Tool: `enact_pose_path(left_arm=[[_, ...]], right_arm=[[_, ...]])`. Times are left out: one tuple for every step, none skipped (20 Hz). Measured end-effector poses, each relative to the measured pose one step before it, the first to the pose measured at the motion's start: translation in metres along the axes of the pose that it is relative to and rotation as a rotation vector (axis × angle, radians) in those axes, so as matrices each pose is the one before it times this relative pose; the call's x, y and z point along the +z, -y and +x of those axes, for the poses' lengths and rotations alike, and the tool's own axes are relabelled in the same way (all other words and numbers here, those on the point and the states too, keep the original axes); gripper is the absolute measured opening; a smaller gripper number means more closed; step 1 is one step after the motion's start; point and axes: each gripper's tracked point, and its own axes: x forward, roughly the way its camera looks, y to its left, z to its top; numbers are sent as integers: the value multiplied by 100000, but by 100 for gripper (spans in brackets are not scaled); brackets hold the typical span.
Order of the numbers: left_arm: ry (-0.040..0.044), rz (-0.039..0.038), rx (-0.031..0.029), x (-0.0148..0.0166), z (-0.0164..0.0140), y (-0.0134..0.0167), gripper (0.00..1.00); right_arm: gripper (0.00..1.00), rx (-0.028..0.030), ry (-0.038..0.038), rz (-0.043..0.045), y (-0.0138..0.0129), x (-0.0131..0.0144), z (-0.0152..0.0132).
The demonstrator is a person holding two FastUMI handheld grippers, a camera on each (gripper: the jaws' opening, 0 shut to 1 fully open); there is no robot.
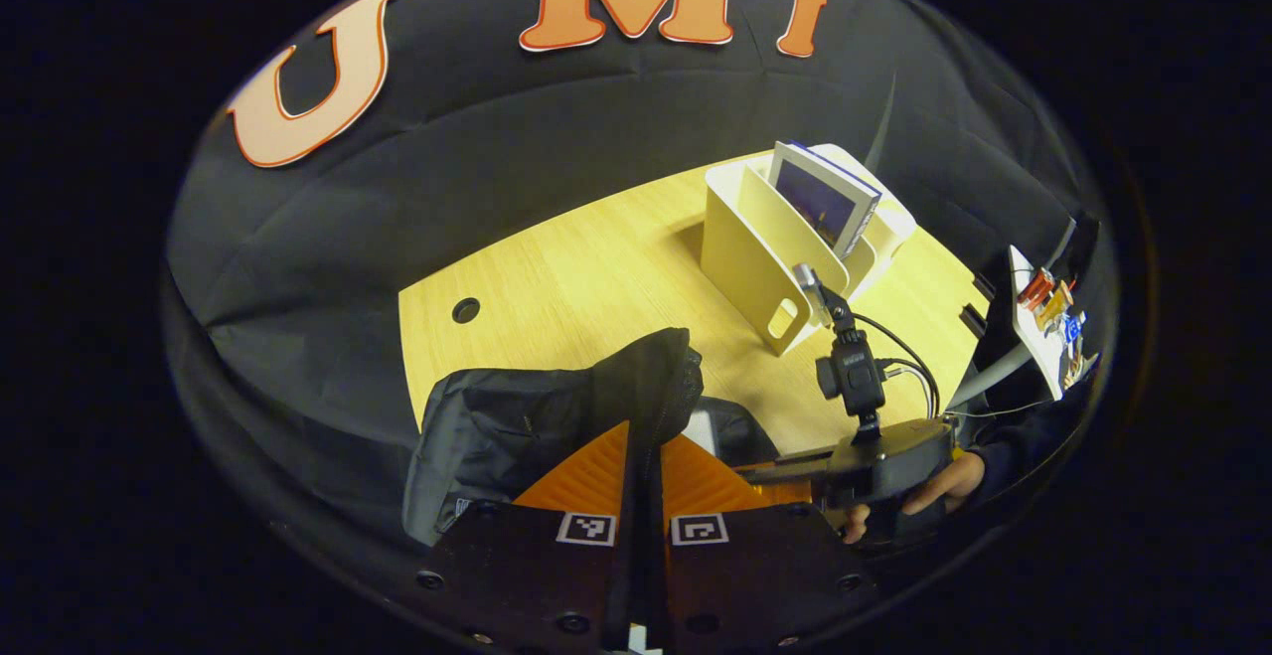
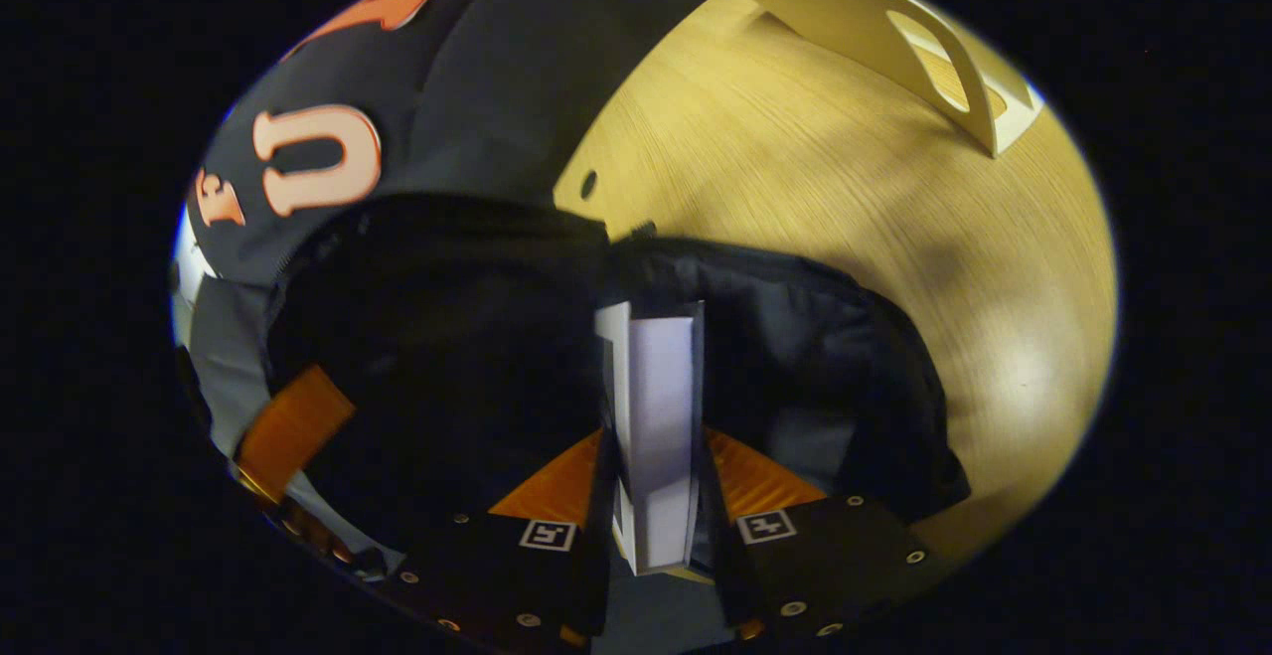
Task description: Open the schoolbag, grab two books from the bookshelf and put them into the schoolbag.
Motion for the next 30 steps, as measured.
enact_pose_path(left_arm=[[99,-1202,1066,72,-148,-197,6],[-184,-1043,888,-182,61,-111,7],[-71,-835,1241,-135,-115,-80,6],[-221,-1008,1205,-234,65,-98,6],[-791,-421,2151,-462,11,-184,6],[-535,-670,1635,-341,183,11,6],[-125,-605,735,-142,29,297,6],[-530,-872,729,-298,-15,215,7],[-321,-761,387,-249,82,337,6],[-272,-719,722,15,397,-225,7],[-501,-759,155,-71,81,237,7],[-395,-571,476,-347,-11,63,6],[-590,-801,69,-284,111,162,6],[-453,-389,76,-236,183,246,6],[-522,-220,86,-111,205,207,7],[-381,203,102,-24,68,75,6],[-368,-118,302,-119,143,85,6],[-583,-302,-105,-111,242,207,6],[-268,-254,55,20,203,156,6],[-398,-361,-178,-62,150,60,7],[-127,-180,178,-86,95,6,7],[-263,-166,-127,83,223,167,7],[-133,-9,-13,49,13,-201,7],[-122,-126,42,-22,31,-165,7],[-210,-26,-12,-22,63,50,7],[-20,-283,-5,56,73,-152,7],[-137,-337,-34,61,29,-113,7],[-159,-483,129,-241,78,-163,6],[-196,-277,22,29,36,-69,7],[-129,-261,39,-23,-52,-55,7]], right_arm=[[52,-1065,-3453,-2260,483,-389,-236],[61,-722,-2140,-3400,-260,-798,-1096],[70,-1349,-573,-4264,85,252,-627],[77,-1558,-975,-4261,686,393,-962],[85,-1855,340,-3411,953,449,-727],[89,-2726,-94,-2408,851,336,-849],[94,-2080,-460,-1750,818,344,-872],[95,-2095,-394,-1573,817,146,-1083],[96,-1729,-156,-1542,848,259,-907],[96,-1806,-283,-1678,784,238,-1225],[97,-1435,-75,-1890,918,238,-1216],[97,-990,100,-593,744,281,-1025],[97,-627,-200,-352,731,281,-983],[97,-1456,-234,-757,966,303,-937],[97,-2482,807,-897,1206,502,-899],[97,-2918,1254,-738,1157,783,-1158],[98,-2687,1361,-1600,1102,846,-1072],[98,-2967,1718,-1636,1107,958,-1150],[98,-2883,1363,-2430,1085,818,-1168],[98,-3106,651,-2154,1059,747,-1018],[97,-2263,356,-2184,826,549,-886],[98,-1853,-639,-1400,732,680,-795],[98,203,-923,-1295,451,747,-1038],[98,-2105,-211,-1931,735,771,-644],[98,-2293,561,-2203,911,1008,-622],[98,-2344,305,-1621,716,1025,-701],[98,-1711,-16,-1481,684,897,-637],[98,-1376,-263,-972,462,841,-606],[98,-1412,89,-861,538,956,-397],[98,-1401,-17,-1223,613,988,-411]])
